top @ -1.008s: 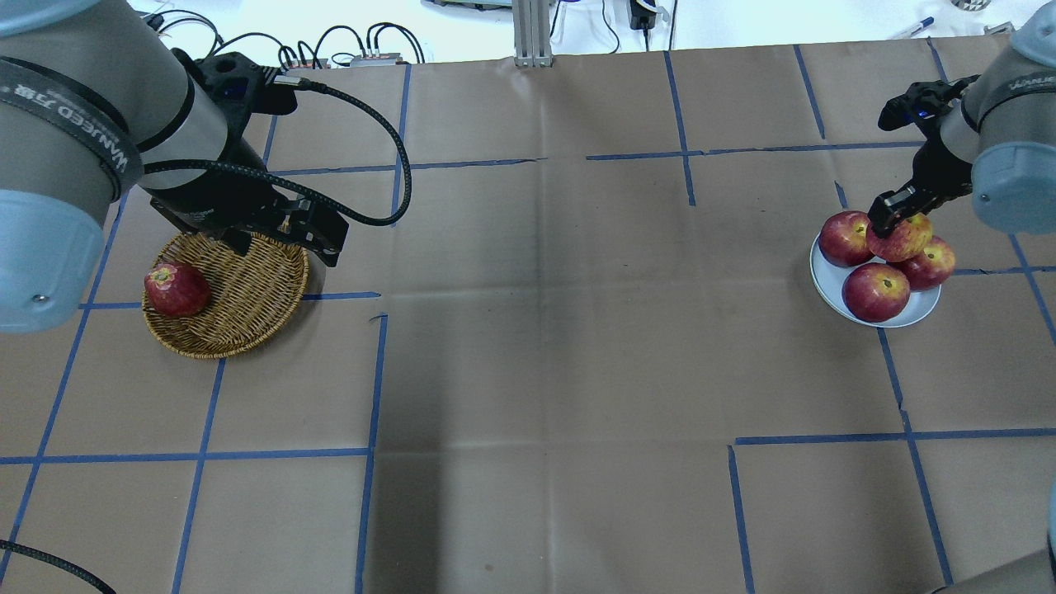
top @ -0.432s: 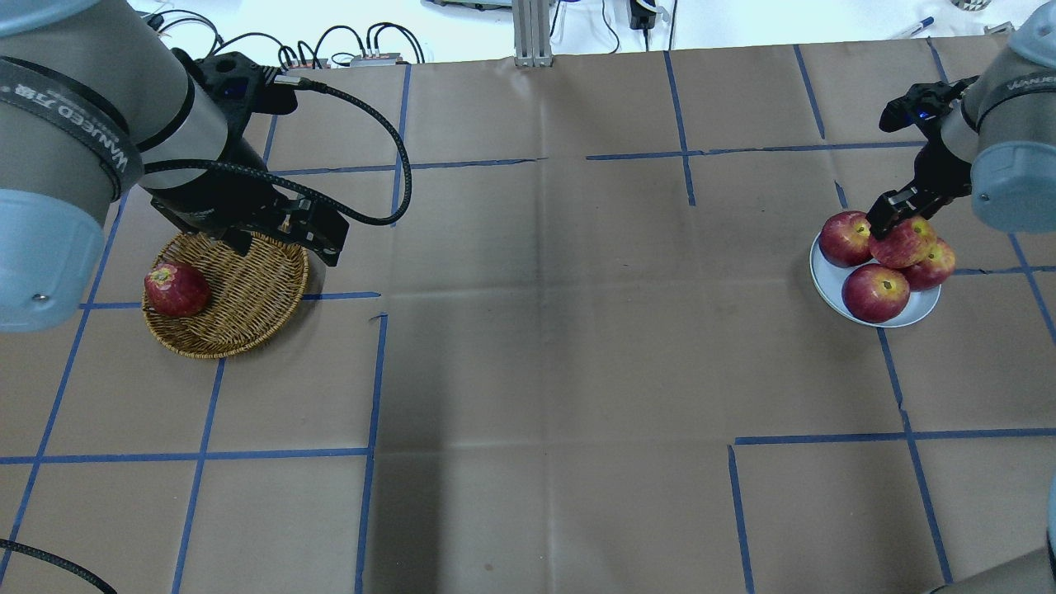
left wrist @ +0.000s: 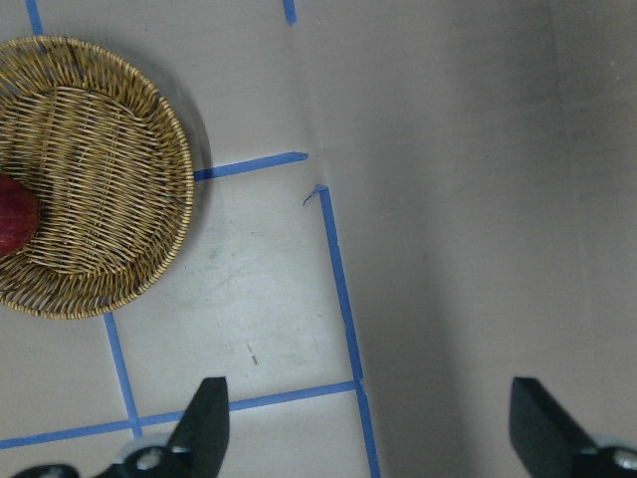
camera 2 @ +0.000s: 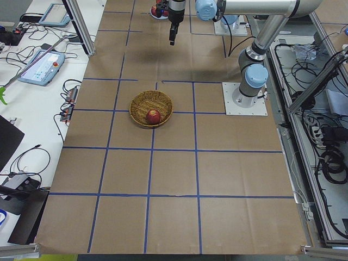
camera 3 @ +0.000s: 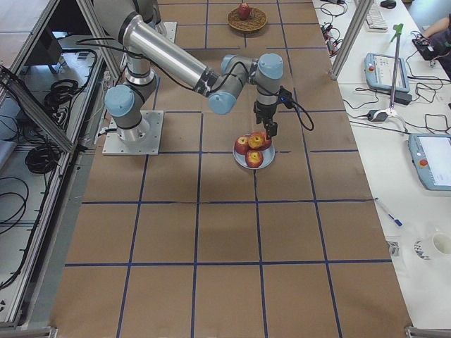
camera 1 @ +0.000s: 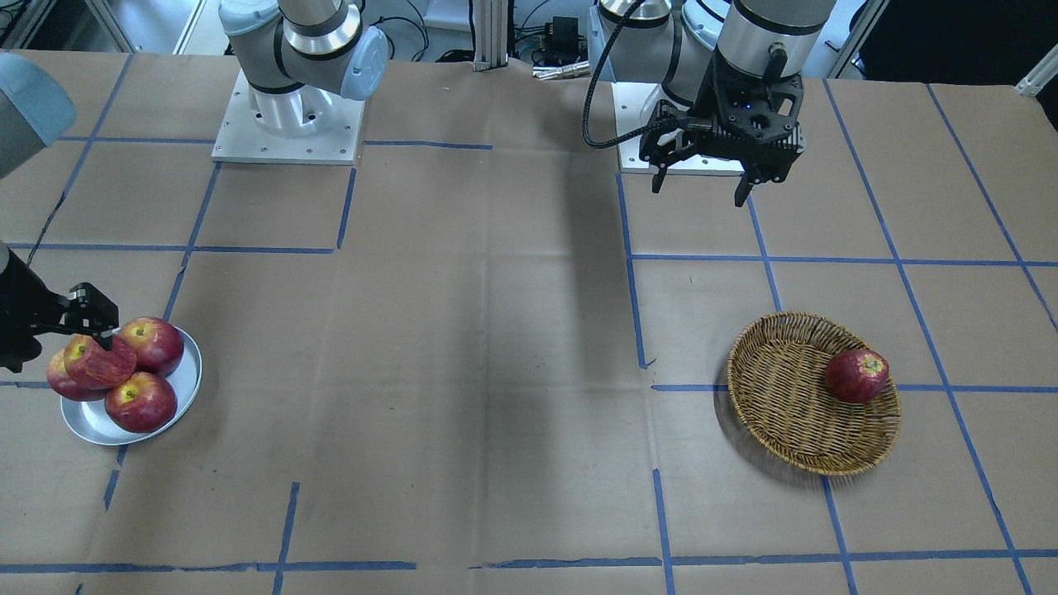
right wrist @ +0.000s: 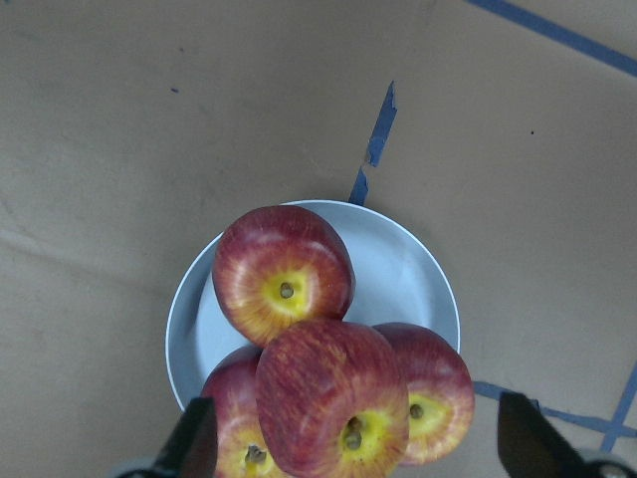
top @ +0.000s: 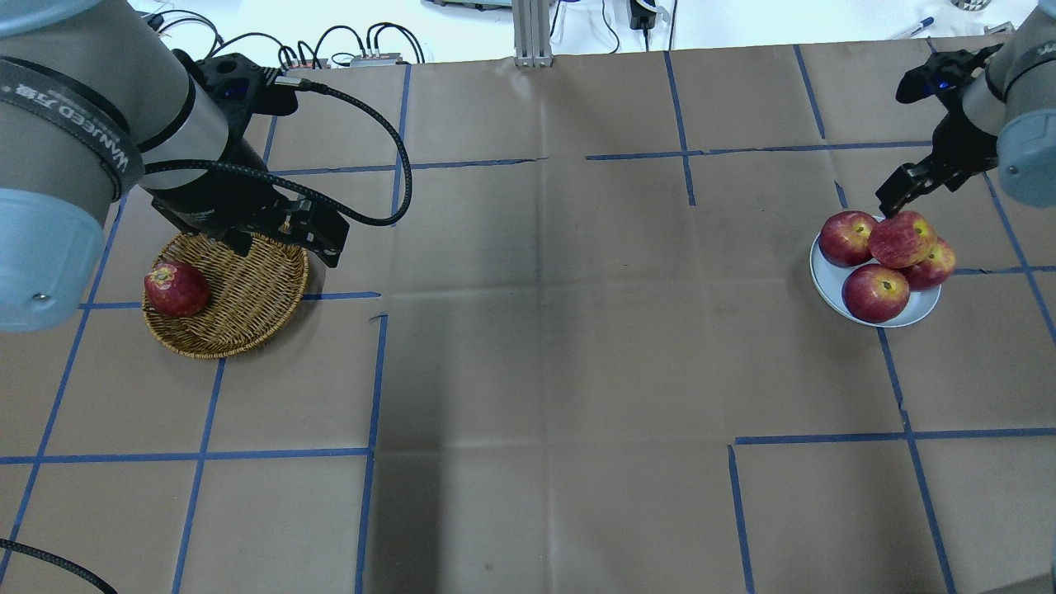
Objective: Transfer apple from basket to plate
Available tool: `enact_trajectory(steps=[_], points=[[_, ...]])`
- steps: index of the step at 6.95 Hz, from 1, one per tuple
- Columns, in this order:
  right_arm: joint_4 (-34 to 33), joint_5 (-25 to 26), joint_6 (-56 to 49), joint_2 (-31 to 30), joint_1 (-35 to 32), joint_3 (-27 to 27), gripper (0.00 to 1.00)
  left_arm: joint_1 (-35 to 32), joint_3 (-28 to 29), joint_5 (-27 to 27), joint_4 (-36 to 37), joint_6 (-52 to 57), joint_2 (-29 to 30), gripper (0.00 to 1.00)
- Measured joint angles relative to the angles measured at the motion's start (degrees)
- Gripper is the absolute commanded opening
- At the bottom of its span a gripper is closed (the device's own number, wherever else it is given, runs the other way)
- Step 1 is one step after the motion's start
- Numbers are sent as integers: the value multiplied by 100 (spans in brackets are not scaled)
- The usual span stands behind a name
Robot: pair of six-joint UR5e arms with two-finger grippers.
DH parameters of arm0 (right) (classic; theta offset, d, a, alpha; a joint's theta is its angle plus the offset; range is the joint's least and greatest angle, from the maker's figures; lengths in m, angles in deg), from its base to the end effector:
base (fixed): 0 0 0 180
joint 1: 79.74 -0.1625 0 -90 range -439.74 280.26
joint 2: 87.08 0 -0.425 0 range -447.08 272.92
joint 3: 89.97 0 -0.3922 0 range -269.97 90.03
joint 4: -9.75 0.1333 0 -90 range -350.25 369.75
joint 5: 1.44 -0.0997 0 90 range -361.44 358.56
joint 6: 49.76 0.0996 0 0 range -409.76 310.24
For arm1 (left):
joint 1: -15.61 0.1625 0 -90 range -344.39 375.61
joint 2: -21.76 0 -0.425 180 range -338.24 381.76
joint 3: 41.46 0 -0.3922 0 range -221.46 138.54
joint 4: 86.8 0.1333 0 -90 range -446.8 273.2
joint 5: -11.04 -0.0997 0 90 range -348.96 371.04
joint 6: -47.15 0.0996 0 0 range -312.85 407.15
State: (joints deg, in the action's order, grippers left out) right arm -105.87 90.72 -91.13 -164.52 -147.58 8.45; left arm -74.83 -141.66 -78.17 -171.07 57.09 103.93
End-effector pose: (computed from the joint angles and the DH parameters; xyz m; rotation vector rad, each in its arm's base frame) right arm -0.0935 -0.5731 0.3458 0.5093 -3.0234 0.0752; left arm -0.1380 -0.4383 0.4737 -0.2839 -3.1184 0.0933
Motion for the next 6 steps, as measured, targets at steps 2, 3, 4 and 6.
enact_trajectory(steps=[2,3,4,6], points=[[1335,-39,736,-245,-310,-693,100,0,0,0,-9,0,4,99],[1890,-41,1266,-416,-608,-891,100,0,5,-12,-12,0,-3,99],[2260,-41,1799,-651,-932,-956,100,0,21,-58,-25,2,-20,99],[2629,-36,2727,-1080,-1576,-885,100,-40,78,-408,-59,89,-61,99]])
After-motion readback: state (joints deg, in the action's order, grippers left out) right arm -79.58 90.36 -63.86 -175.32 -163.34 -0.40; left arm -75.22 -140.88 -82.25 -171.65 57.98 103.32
